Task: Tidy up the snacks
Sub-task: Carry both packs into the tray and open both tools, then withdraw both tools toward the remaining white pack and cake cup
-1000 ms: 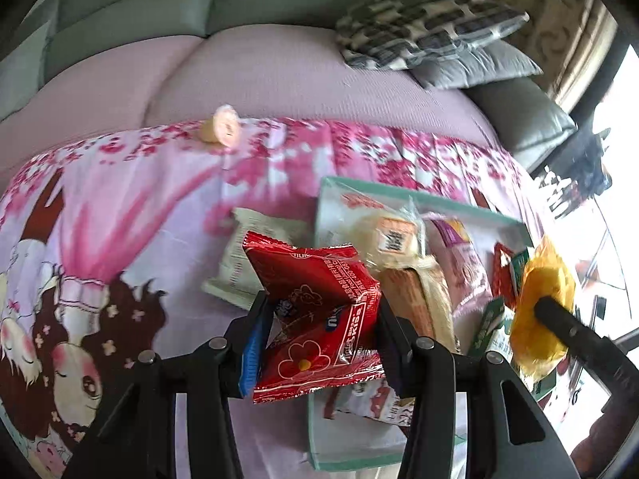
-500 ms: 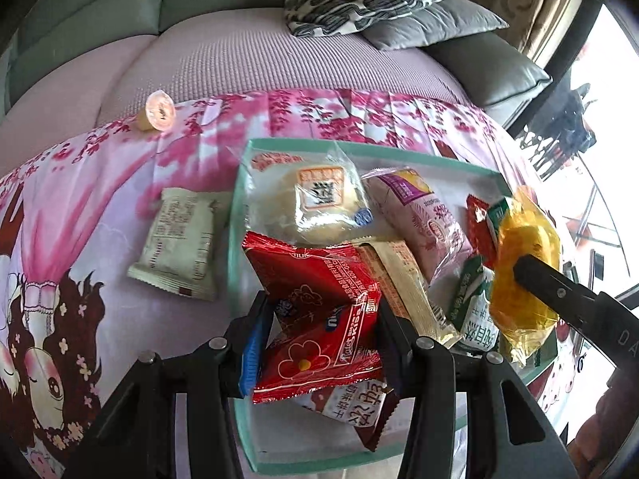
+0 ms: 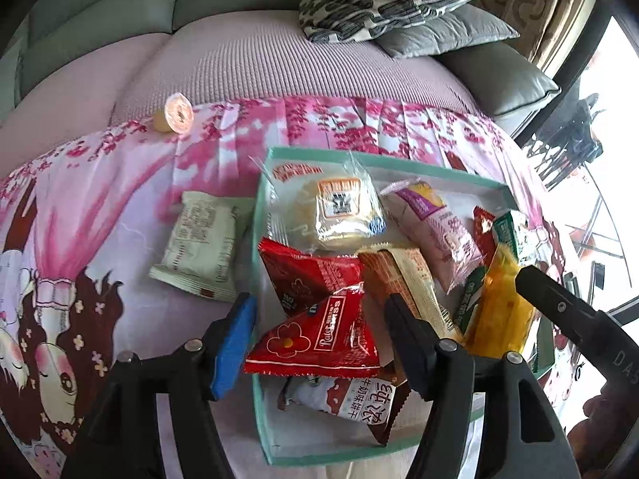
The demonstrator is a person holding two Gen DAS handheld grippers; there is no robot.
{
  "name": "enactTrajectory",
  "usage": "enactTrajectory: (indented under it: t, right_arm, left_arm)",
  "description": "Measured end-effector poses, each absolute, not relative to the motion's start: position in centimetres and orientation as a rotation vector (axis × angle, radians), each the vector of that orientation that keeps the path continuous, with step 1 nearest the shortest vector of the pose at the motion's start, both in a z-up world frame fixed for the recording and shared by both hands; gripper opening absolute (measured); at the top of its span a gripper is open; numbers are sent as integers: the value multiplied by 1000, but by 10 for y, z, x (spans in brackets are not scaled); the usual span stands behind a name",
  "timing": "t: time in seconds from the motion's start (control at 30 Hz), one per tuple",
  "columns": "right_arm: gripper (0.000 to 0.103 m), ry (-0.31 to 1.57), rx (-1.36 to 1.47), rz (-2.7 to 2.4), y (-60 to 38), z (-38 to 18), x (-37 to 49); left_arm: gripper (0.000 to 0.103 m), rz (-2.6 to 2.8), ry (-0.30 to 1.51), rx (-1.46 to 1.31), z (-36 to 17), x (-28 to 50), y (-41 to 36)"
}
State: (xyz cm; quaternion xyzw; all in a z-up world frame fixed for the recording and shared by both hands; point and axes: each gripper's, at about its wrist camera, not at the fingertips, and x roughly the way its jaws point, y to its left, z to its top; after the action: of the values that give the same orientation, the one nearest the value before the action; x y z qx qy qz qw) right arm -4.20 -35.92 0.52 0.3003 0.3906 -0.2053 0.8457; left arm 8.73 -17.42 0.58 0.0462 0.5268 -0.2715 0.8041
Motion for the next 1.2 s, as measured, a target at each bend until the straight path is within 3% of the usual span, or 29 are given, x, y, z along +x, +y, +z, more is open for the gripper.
enactTrajectory:
  t: [0.1, 0.17, 0.3, 1.2]
  right_arm:
    - [86, 822, 612, -442, -358, 8, -43]
    - [90, 824, 597, -449, -357, 9, -42]
    - [103, 826, 579, -452, -356, 9, -42]
    - [103, 823, 437, -295, -287, 27, -10]
  left_arm:
    - [75, -541, 1114, 109, 15, 90, -168]
    - [89, -505, 1101, 118, 20, 92, -163]
    - [91, -438, 1075, 133, 26, 95, -155]
    - [92, -94, 1050, 110, 17, 132, -71]
